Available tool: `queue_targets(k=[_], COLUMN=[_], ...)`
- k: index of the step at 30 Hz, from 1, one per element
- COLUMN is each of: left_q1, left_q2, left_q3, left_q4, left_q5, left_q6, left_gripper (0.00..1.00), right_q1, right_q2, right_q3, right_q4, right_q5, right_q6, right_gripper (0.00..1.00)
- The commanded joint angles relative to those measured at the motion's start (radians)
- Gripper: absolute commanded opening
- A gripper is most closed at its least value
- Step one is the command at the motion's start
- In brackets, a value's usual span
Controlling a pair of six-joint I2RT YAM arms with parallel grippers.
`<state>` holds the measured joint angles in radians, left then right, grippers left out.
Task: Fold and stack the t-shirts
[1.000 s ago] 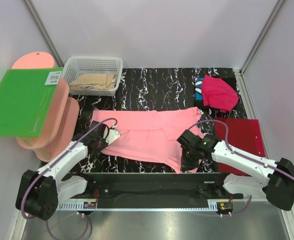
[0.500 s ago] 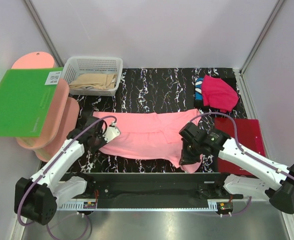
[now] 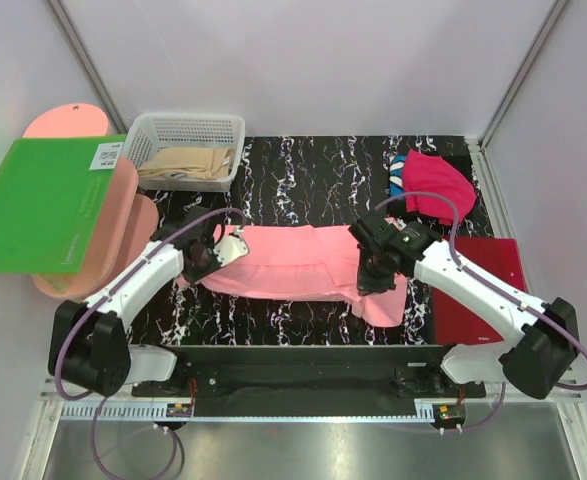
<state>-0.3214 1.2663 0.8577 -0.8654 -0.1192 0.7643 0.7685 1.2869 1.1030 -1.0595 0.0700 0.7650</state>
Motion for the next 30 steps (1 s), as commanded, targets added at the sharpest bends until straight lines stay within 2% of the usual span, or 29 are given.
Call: queue_targets(k=[1,8,12,15,16,17,19,22,23,26,30], left_q1=[0.016,0.053,0.071,0.082,0.082,0.084,0.085,0.085,0.082,0.065,0.015], left_q2=[0.079,0.26,0.353,0.419,0.442,0.452,0.446,0.4,0.381,0.314,0.213], left_q3=[0.082,0.152,0.211,0.256,0.262,0.273,0.276,0.284,0.288,0.279,0.21], left_q4=[0.048,0.1,0.132,0.146,0.149,0.163,0.178,0.187,0.184,0.164,0.137], left_q5=[-0.042,-0.091,-0.134,-0.172,-0.186,-0.201,-0.226,-0.217,-0.212,-0.198,-0.188], left_q6=[0.046,0.087,0.096,0.09,0.093,0.092,0.09,0.081,0.075,0.056,0.033], left_gripper=[0.09,0.09,0.15,0.52,0.82,0.87,0.91,0.94,0.95,0.96,0.97], right_q1=[-0.115,-0.195,-0.224,-0.244,-0.251,-0.259,-0.279,-0.302,-0.304,-0.308,-0.307], right_q2=[0.047,0.216,0.324,0.397,0.432,0.446,0.483,0.52,0.529,0.574,0.568], right_q3=[0.063,0.152,0.215,0.258,0.268,0.287,0.307,0.345,0.368,0.42,0.446], right_q4=[0.061,0.142,0.174,0.182,0.181,0.182,0.181,0.181,0.181,0.164,0.112], right_q5=[0.034,0.017,0.011,0.02,0.028,0.046,0.062,0.115,0.144,0.207,0.24], right_q6=[-0.102,-0.182,-0.205,-0.225,-0.231,-0.242,-0.256,-0.276,-0.283,-0.305,-0.314], right_gripper=[0.0,0.0,0.0,0.0,0.01,0.11,0.26,0.37,0.45,0.59,0.57])
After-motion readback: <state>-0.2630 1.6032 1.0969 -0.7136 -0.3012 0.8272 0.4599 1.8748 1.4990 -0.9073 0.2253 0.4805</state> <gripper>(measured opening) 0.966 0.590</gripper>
